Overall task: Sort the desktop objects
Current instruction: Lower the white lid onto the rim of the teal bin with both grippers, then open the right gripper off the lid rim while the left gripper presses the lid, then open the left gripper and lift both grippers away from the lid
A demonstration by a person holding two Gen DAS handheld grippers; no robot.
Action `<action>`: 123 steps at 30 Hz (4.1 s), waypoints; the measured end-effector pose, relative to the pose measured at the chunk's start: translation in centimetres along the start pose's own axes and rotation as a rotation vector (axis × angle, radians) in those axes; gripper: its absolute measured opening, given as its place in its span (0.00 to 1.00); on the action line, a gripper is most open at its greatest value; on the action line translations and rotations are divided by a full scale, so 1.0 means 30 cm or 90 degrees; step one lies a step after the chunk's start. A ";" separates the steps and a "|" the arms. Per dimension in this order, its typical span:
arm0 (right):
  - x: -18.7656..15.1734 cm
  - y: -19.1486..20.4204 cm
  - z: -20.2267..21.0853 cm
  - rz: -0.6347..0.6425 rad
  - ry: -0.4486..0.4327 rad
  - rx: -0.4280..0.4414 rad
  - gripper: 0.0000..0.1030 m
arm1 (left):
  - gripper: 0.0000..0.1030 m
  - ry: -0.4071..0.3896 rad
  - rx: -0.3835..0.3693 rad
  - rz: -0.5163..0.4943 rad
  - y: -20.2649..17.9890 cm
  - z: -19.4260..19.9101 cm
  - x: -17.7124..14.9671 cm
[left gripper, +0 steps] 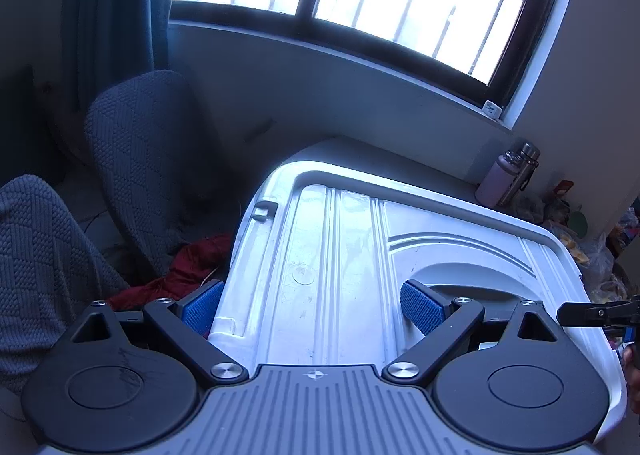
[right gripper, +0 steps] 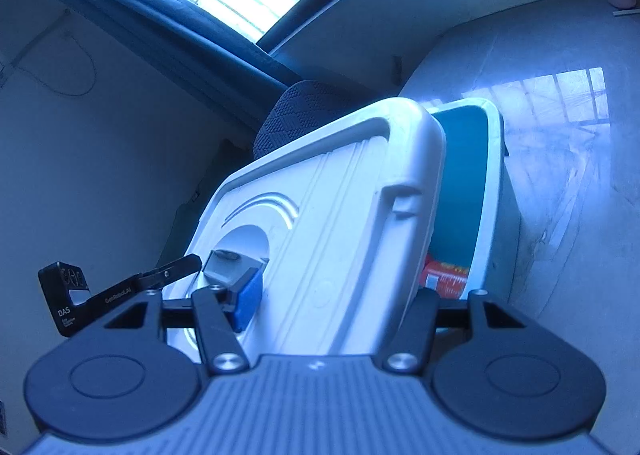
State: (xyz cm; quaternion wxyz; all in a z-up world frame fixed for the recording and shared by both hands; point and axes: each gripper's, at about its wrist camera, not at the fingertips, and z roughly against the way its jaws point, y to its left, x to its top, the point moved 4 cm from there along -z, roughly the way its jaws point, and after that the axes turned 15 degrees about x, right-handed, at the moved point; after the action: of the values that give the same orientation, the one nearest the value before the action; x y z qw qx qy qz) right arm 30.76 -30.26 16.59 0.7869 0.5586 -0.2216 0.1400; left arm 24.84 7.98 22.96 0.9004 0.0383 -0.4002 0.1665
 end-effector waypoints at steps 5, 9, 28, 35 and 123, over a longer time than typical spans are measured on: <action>0.070 -0.048 -0.029 -0.010 -0.005 -0.002 0.57 | 0.92 0.005 -0.002 -0.006 -0.027 -0.079 0.055; 0.123 -0.101 -0.069 -0.027 -0.007 -0.013 0.57 | 0.92 0.022 -0.008 -0.012 -0.034 -0.176 0.105; 0.244 -0.242 -0.169 -0.073 -0.007 -0.049 0.58 | 0.92 0.052 -0.030 -0.030 -0.039 -0.451 0.193; 0.264 -0.251 -0.215 -0.058 0.016 -0.080 0.58 | 0.91 0.050 -0.014 -0.068 -0.037 -0.506 0.168; 0.132 -0.188 -0.195 0.027 0.027 -0.518 0.50 | 0.95 0.184 0.069 -0.183 -0.040 -0.615 0.161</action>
State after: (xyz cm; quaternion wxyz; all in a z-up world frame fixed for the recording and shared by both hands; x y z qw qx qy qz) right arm 37.94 -26.76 12.37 0.9451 0.1937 -0.2542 0.0690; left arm 41.31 11.89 14.09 0.9595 0.1194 -0.2475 0.0616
